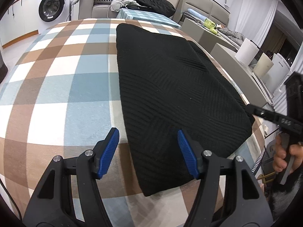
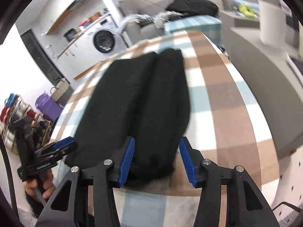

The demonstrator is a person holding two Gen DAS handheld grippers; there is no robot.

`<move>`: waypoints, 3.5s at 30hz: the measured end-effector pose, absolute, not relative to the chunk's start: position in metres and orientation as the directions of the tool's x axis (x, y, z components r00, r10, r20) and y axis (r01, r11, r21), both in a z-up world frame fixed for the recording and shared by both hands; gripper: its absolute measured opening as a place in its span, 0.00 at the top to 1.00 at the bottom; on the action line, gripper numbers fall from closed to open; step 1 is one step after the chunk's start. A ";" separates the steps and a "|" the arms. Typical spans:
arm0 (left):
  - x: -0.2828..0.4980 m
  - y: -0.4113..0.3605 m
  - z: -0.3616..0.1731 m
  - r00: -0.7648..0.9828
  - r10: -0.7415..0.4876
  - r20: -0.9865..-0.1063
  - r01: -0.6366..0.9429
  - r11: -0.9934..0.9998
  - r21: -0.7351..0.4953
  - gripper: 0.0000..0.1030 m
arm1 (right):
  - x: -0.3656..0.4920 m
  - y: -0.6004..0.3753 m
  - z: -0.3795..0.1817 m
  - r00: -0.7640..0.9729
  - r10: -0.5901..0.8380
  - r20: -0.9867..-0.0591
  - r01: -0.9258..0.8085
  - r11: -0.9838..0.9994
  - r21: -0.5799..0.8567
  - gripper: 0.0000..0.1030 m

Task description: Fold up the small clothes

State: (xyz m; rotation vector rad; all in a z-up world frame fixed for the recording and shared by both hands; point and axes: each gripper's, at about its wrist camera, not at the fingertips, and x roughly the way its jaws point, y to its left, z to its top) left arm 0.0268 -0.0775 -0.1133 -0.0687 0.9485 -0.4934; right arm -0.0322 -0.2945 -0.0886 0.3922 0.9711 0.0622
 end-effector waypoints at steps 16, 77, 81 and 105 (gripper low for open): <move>0.064 -0.081 -0.115 0.513 -0.389 -0.766 0.349 0.909 -0.227 0.81 | 0.016 -0.264 -0.110 0.517 0.264 -0.814 0.062 0.937 0.344 0.84; 0.031 -0.015 -0.073 0.843 -0.240 -0.482 0.238 0.969 -0.065 0.01 | -0.005 -0.217 -0.049 0.834 0.249 -0.493 -0.190 0.967 0.167 0.00; 0.031 -0.014 -0.074 0.843 -0.249 -0.476 0.245 0.967 -0.071 0.01 | -0.007 -0.212 -0.052 0.847 0.240 -0.474 -0.205 0.971 0.124 0.00; 0.026 -0.016 -0.073 0.851 -0.281 -0.444 0.279 0.958 -0.073 0.01 | -0.018 -0.214 -0.058 0.881 0.239 -0.408 -0.208 0.971 0.121 0.00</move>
